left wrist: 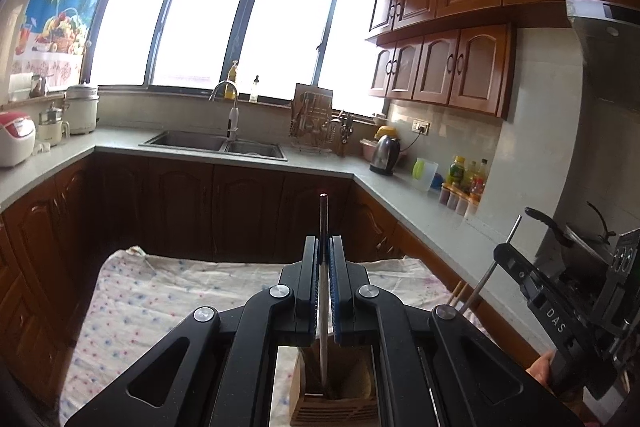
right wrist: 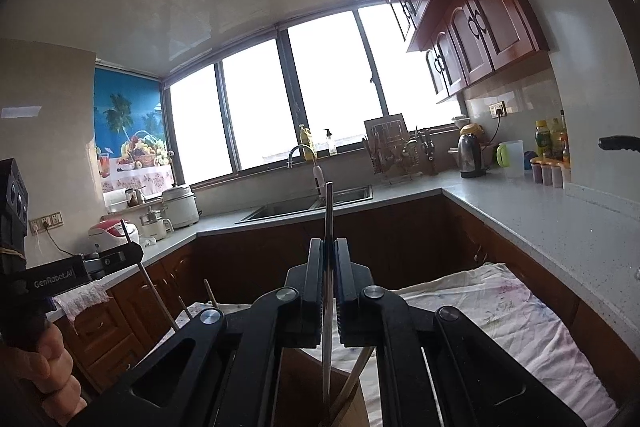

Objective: Organize utensils
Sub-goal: 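Lower the steel chopsticks into the caddy and open both grippers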

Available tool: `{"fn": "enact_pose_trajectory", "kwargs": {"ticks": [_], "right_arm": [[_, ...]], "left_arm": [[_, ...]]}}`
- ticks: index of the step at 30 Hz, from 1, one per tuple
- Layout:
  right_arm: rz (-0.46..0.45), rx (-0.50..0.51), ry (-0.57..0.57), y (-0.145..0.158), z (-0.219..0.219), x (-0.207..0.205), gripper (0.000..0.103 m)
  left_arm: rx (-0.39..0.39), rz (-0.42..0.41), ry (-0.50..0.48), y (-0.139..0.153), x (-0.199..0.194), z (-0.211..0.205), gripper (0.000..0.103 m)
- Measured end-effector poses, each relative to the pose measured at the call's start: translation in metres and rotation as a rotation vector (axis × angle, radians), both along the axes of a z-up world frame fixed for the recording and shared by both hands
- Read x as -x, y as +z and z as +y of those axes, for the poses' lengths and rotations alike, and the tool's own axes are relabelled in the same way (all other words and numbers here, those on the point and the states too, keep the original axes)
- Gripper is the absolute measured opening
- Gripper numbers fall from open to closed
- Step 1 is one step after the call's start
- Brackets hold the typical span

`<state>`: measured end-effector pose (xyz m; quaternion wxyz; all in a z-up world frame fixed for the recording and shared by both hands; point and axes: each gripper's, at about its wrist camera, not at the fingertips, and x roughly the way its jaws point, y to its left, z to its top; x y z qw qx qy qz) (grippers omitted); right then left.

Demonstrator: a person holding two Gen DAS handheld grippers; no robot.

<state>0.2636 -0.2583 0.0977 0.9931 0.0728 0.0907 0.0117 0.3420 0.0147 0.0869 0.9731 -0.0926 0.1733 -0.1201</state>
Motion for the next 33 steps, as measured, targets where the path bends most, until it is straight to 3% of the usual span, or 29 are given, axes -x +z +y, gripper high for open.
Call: {"fn": "enact_pose_trajectory", "kwargs": {"ticks": [14,19,30,33], "right_arm": [[0.110,-0.064,-0.020,-0.055,-0.010,0.002,0.005],[0.140,-0.064,-0.016,-0.057,-0.008,-0.001,0.005],[0.175,-0.073,-0.013,-0.055,-0.012,-0.007,0.006],[0.193,-0.082,-0.007,-0.054,-0.014,-0.009,0.011]], "left_arm": [[0.044,0.094,0.026,-0.067,-0.021,0.000,0.003],[0.057,0.142,0.017,-0.075,-0.030,0.007,0.005],[0.049,0.156,0.017,-0.070,-0.034,0.009,0.006],[0.046,0.164,0.017,-0.069,-0.033,0.006,0.007]]}}
